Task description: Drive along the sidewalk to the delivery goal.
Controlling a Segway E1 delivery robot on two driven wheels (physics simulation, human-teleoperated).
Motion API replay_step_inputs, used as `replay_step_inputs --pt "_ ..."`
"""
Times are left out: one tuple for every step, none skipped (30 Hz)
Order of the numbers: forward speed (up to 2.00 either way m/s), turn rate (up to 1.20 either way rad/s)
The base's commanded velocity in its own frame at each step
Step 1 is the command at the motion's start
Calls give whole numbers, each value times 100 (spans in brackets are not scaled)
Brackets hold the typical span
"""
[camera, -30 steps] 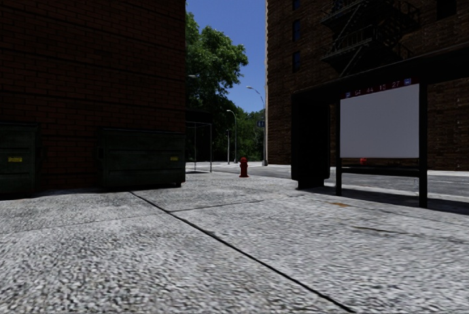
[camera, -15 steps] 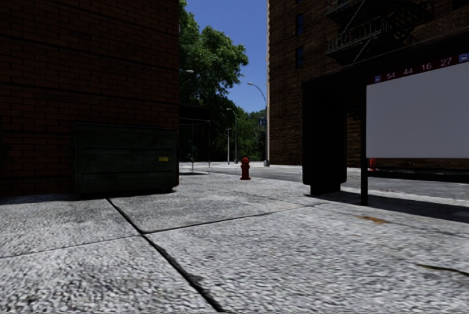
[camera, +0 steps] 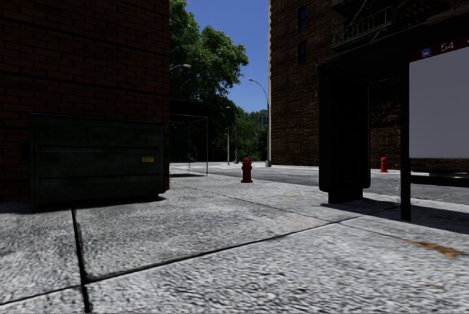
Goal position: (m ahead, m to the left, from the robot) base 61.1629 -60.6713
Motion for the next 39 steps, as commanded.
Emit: replay_step_inputs --pt "200 0" --pt "200 0" --pt "200 0" --pt "200 0" --pt "200 0" --pt "200 0" --pt "200 0" --pt "200 0" --pt "200 0" --pt "200 0" --pt "200 0" --pt "200 0" --pt "200 0" --pt "200 0" --pt "200 0" --pt "200 0" --pt "200 0" --pt "200 0" --pt "200 0" --pt "200 0" --pt "200 0" --pt "200 0" --pt "200 0" --pt "200 0" --pt "200 0" --pt "200 0" --pt "200 0" --pt "200 0" --pt "200 0" --pt "200 0" --pt "200 0" --pt "200 0" --pt "200 0" --pt "200 0" --pt "200 0" --pt "200 0" --pt "200 0" --pt "200 0" --pt "200 0"
